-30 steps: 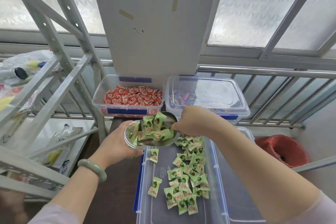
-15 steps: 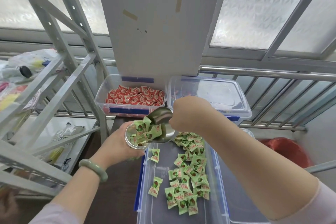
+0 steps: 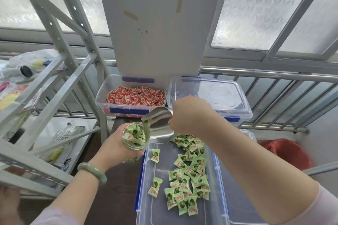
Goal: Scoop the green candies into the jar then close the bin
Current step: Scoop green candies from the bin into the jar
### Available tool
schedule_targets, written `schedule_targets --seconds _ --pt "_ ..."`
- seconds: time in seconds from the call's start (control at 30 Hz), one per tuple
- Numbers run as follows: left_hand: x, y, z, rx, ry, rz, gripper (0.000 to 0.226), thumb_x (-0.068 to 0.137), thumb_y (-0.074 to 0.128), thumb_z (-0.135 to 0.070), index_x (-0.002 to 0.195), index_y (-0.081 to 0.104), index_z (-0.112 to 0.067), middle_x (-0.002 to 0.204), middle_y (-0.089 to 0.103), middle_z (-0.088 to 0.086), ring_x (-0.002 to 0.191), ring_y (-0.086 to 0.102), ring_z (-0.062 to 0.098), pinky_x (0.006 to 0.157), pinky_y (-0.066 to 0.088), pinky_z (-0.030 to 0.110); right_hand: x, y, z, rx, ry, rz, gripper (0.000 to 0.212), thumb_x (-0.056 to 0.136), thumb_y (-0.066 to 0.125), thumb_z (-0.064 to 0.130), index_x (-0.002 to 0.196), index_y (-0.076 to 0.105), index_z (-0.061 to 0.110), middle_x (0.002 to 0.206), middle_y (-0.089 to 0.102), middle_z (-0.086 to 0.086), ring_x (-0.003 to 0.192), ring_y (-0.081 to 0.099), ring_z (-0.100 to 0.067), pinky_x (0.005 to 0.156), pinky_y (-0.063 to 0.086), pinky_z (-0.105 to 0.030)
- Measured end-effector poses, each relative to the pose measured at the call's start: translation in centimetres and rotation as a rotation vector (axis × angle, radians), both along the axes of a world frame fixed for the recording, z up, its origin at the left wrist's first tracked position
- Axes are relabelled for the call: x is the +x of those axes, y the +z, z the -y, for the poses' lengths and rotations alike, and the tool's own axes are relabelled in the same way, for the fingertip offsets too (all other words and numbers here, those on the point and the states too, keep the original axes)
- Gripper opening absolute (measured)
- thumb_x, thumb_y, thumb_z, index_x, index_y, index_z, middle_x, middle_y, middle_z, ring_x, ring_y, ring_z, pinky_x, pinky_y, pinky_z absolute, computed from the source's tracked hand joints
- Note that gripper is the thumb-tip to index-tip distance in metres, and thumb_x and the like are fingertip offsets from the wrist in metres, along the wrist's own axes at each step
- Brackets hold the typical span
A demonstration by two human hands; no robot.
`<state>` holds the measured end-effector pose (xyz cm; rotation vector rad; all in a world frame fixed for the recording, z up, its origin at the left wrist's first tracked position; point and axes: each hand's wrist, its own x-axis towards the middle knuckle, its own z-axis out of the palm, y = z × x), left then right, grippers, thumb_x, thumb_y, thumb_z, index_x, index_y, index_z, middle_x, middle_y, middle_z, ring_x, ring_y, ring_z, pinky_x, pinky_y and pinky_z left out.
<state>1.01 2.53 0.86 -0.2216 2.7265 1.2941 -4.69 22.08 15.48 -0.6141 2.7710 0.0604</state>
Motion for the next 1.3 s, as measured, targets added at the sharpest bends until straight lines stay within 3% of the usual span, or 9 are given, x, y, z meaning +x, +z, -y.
schedule_targets --seconds 0.17,0.33,0.5,0.6,0.67,0.73,0.83,1.0,1.3 --pt "0.1 -1.0 0.8 0.036 0.032 0.029 0.085 0.049 0.091 -0.034 0.122 0.046 -0.039 0.109 0.064 -0.016 0.099 0.06 -0.001 0.08 0.043 0.02 -0.1 -0.2 -0.4 -0.049 -0.042 0.004 0.015 0.088 0.053 0.026 0.082 0.049 0.013 0.065 0.039 0.0 0.075 0.049 -0.025 0.063 0.04 -0.028" --pt "0.1 -1.6 0.9 0.069 0.104 0.021 0.084 0.049 0.093 -0.03 0.119 0.046 -0.036 0.107 0.062 -0.017 0.101 0.06 0.005 0.084 0.045 0.026 -1.2 -1.7 -2.7 -0.065 -0.242 0.07 0.026 0.09 0.049 0.025 0.071 0.041 0.008 0.068 0.047 -0.002 0.071 0.05 -0.024 0.06 0.042 -0.027" --pt "0.3 -1.9 1.3 0.118 0.244 -0.018 0.089 0.048 0.095 -0.026 0.122 0.045 -0.029 0.108 0.06 -0.008 0.102 0.057 0.012 0.089 0.045 0.03 -1.3 -6.5 -5.8 0.079 -0.395 0.259 0.025 0.087 0.045 0.02 0.064 0.043 0.013 0.071 0.052 -0.003 0.068 0.053 -0.023 0.056 0.04 -0.027" --pt "0.4 -1.6 1.1 0.097 0.191 -0.001 0.085 0.049 0.094 -0.024 0.116 0.042 -0.033 0.101 0.058 -0.015 0.1 0.057 0.012 0.088 0.045 0.029 -0.2 -9.3 -6.8 0.111 -0.435 0.335 0.013 0.088 0.045 0.019 0.083 0.054 0.011 0.082 0.059 -0.006 0.076 0.053 -0.026 0.06 0.043 -0.03" --pt "0.4 -1.5 0.9 0.064 0.131 0.013 0.085 0.049 0.094 -0.024 0.115 0.04 -0.035 0.1 0.055 -0.022 0.096 0.057 0.009 0.084 0.043 0.025 0.8 -10.3 -7.0 0.136 -0.44 0.4 0.022 0.092 0.041 0.014 0.105 0.058 0.009 0.107 0.063 -0.01 0.082 0.05 -0.027 0.066 0.044 -0.033" --pt "0.3 -1.5 0.7 0.044 0.098 0.015 0.086 0.049 0.094 -0.025 0.114 0.039 -0.036 0.101 0.054 -0.026 0.094 0.057 0.004 0.08 0.042 0.021 1.7 -11.4 -7.2 0.135 -0.434 0.427 0.033 0.093 0.042 0.013 0.12 0.058 0.004 0.105 0.061 -0.011 0.087 0.053 -0.029 0.076 0.048 -0.036" --pt "0.2 -1.2 0.6 0.019 0.064 0.006 0.086 0.05 0.093 -0.026 0.115 0.037 -0.037 0.101 0.05 -0.029 0.089 0.055 -0.003 0.075 0.039 0.015 2.2 -13.1 -7.8 0.13 -0.515 0.427 0.034 0.09 0.044 0.015 0.119 0.06 0.005 0.073 0.046 -0.004 0.088 0.053 -0.028 0.078 0.047 -0.033" --pt "-0.1 -1.3 0.8 0.022 0.055 0.019 0.089 0.048 0.094 -0.029 0.118 0.038 -0.037 0.105 0.054 -0.026 0.094 0.056 0.0 0.079 0.041 0.018 1.1 -15.2 -7.8 0.298 -0.467 0.457 0.038 0.092 0.043 0.008 0.128 0.055 0.004 0.111 0.054 -0.01 0.105 0.055 -0.031 0.073 0.04 -0.032" --pt "-0.5 -1.6 0.8 0.006 0.027 0.032 0.091 0.045 0.092 -0.035 0.122 0.043 -0.036 0.111 0.059 -0.018 0.101 0.059 0.002 0.088 0.045 0.025 0.3 -16.8 -5.4 0.012 -0.579 0.432 0.045 0.09 0.051 0.0 0.134 0.051 0.009 0.132 0.053 -0.014 0.117 0.055 -0.033 0.087 0.05 -0.038"
